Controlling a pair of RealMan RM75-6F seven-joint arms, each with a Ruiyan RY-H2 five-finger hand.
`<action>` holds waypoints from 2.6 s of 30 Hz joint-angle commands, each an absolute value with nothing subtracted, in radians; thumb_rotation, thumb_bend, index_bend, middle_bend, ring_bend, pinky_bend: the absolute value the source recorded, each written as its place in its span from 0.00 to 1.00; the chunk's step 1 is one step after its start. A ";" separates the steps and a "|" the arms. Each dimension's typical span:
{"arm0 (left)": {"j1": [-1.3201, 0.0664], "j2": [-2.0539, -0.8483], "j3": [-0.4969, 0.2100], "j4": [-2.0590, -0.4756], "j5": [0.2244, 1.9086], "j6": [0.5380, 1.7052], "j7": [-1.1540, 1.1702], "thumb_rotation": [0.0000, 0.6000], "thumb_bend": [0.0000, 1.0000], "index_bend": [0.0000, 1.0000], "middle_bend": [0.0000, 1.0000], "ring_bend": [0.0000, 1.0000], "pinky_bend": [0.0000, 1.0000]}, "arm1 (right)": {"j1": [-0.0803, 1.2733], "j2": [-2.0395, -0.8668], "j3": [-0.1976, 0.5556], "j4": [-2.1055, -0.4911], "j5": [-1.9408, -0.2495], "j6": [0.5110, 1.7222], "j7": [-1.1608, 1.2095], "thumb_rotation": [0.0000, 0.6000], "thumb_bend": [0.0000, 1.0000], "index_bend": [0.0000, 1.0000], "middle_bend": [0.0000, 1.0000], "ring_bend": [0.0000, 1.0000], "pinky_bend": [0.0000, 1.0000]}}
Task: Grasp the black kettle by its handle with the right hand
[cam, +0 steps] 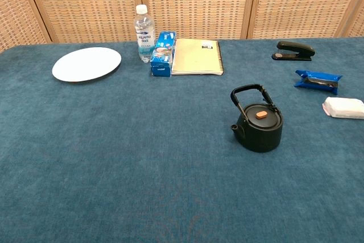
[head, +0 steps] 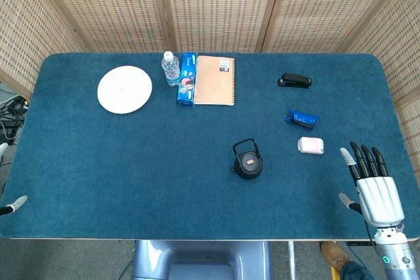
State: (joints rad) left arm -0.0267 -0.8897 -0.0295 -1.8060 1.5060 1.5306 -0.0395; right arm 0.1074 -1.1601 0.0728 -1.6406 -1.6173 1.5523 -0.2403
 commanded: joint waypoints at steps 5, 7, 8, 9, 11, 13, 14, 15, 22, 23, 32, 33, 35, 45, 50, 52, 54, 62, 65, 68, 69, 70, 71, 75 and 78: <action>-0.028 -0.889 -0.031 -1.807 1.505 1.529 -0.042 1.00 0.00 0.00 0.00 0.00 0.00 | 0.109 -1.162 0.070 -1.639 -1.615 1.544 -0.232 1.00 0.00 0.00 0.00 0.00 0.00; -0.029 -0.888 -0.031 -1.807 1.505 1.528 -0.042 1.00 0.00 0.00 0.00 0.00 0.00 | 0.113 -1.162 0.069 -1.639 -1.613 1.536 -0.226 1.00 0.00 0.00 0.00 0.00 0.00; -0.029 -0.888 -0.032 -1.807 1.502 1.527 -0.042 1.00 0.00 0.00 0.00 0.00 0.00 | 0.119 -1.163 0.070 -1.640 -1.615 1.528 -0.220 1.00 0.00 0.00 0.00 0.00 0.00; -0.030 -0.889 -0.032 -1.807 1.500 1.524 -0.042 1.00 0.00 0.00 0.00 0.00 0.00 | 0.126 -1.162 0.071 -1.643 -1.617 1.519 -0.217 1.00 0.00 0.00 0.00 0.00 0.00; -0.033 -0.889 -0.034 -1.806 1.492 1.517 -0.039 1.00 0.00 0.00 0.00 0.00 0.00 | 0.155 -1.154 0.080 -1.652 -1.626 1.486 -0.222 1.00 0.00 0.00 0.00 0.00 0.00; -0.036 -0.890 -0.036 -1.807 1.485 1.512 -0.038 1.00 0.00 0.00 0.00 0.00 0.00 | 0.199 -1.138 0.095 -1.672 -1.625 1.429 -0.223 1.00 0.00 0.00 0.00 0.00 0.00; -0.037 -0.890 -0.037 -1.808 1.482 1.510 -0.036 1.00 0.00 0.00 0.00 0.00 0.00 | 0.223 -1.128 0.104 -1.682 -1.622 1.396 -0.221 1.00 0.00 0.00 0.00 0.00 0.00; -0.038 -0.890 -0.039 -1.808 1.478 1.508 -0.034 1.00 0.00 0.00 0.00 0.00 0.00 | 0.260 -1.114 0.120 -1.696 -1.617 1.349 -0.217 1.00 0.00 0.00 0.00 0.00 0.00; -0.051 -0.897 -0.048 -1.807 1.440 1.479 -0.015 1.00 0.00 0.00 0.00 0.00 0.00 | 0.484 -1.043 0.192 -1.779 -1.542 1.024 -0.039 1.00 0.00 0.00 0.00 0.00 0.00; -0.053 -0.898 -0.049 -1.806 1.434 1.474 -0.012 1.00 0.00 0.00 0.00 0.00 0.00 | 0.513 -1.042 0.200 -1.776 -1.533 0.984 -0.010 1.00 0.00 0.00 0.00 0.00 0.00; -0.071 -0.905 -0.059 -1.797 1.394 1.437 -0.005 1.00 0.00 0.00 0.00 0.00 0.00 | 0.730 -1.099 0.227 -1.671 -1.490 0.704 0.221 1.00 0.00 0.00 0.00 0.00 0.00; -0.072 -0.905 -0.060 -1.795 1.390 1.433 -0.005 1.00 0.00 0.00 0.00 0.00 0.00 | 0.747 -1.104 0.227 -1.663 -1.479 0.677 0.240 1.00 0.00 0.00 0.01 0.00 0.00; -0.076 -0.907 -0.062 -1.793 1.383 1.426 -0.005 1.00 0.00 0.00 0.00 0.00 0.00 | 0.781 -1.122 0.229 -1.640 -1.456 0.632 0.273 1.00 0.00 0.02 0.07 0.02 0.00; -0.088 -0.909 -0.068 -1.786 1.364 1.405 -0.004 1.00 0.00 0.00 0.00 0.00 0.00 | 0.882 -1.216 0.245 -1.528 -1.317 0.529 0.283 1.00 0.00 0.25 0.33 0.22 0.00; -0.091 -0.910 -0.069 -1.784 1.358 1.399 -0.006 1.00 0.00 0.00 0.00 0.00 0.00 | 0.915 -1.245 0.241 -1.482 -1.253 0.496 0.260 1.00 0.00 0.28 0.34 0.24 0.00; -0.092 -0.910 -0.069 -1.782 1.356 1.396 -0.008 1.00 0.00 0.00 0.00 0.00 0.00 | 0.929 -1.259 0.234 -1.454 -1.221 0.480 0.241 1.00 0.00 0.28 0.34 0.24 0.00; -0.093 -0.910 -0.069 -1.781 1.353 1.394 -0.009 1.00 0.00 0.00 0.00 0.00 0.00 | 0.943 -1.272 0.228 -1.424 -1.184 0.459 0.229 1.00 0.00 0.28 0.34 0.24 0.00; -0.098 -0.912 -0.071 -1.782 1.346 1.386 -0.002 1.00 0.00 0.00 0.00 0.00 0.00 | 1.002 -1.292 0.196 -1.371 -1.084 0.364 0.188 1.00 0.00 0.29 0.35 0.24 0.00; -0.100 -0.913 -0.072 -1.782 1.342 1.383 -0.002 1.00 0.00 0.00 0.00 0.00 0.00 | 1.025 -1.294 0.188 -1.365 -1.056 0.338 0.180 1.00 0.00 0.30 0.36 0.25 0.00; -0.102 -0.913 -0.072 -1.782 1.340 1.380 -0.003 1.00 0.00 0.00 0.00 0.00 0.00 | 1.039 -1.297 0.177 -1.360 -1.040 0.331 0.168 1.00 0.00 0.31 0.36 0.25 0.00; -0.103 -0.913 -0.073 -1.781 1.339 1.379 -0.003 1.00 0.00 0.00 0.00 0.00 0.00 | 1.045 -1.299 0.172 -1.357 -1.035 0.327 0.162 1.00 0.00 0.31 0.36 0.25 0.00; -0.103 -0.913 -0.073 -1.780 1.338 1.377 -0.004 1.00 0.00 0.00 0.00 0.00 0.00 | 1.050 -1.301 0.167 -1.354 -1.029 0.324 0.157 1.00 0.00 0.31 0.36 0.25 0.00; -0.104 -0.913 -0.073 -1.779 1.337 1.376 -0.005 1.00 0.00 0.00 0.00 0.00 0.00 | 1.055 -1.304 0.162 -1.351 -1.025 0.324 0.151 1.00 0.00 0.31 0.36 0.25 0.00; -0.105 -0.912 -0.073 -1.777 1.335 1.374 -0.009 1.00 0.00 0.00 0.00 0.00 0.00 | 1.078 -1.311 0.137 -1.338 -1.000 0.321 0.123 1.00 0.00 0.33 0.37 0.25 0.00; -0.105 -0.912 -0.074 -1.776 1.333 1.374 -0.011 1.00 0.00 0.00 0.00 0.00 0.00 | 1.092 -1.310 0.118 -1.336 -0.982 0.325 0.100 1.00 0.00 0.36 0.40 0.28 0.00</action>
State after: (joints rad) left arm -0.1046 -0.9119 -0.0737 -1.7757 1.3331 1.3742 -0.0115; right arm 1.0838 -1.3096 0.1275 -1.3384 -0.9915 0.3238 0.1107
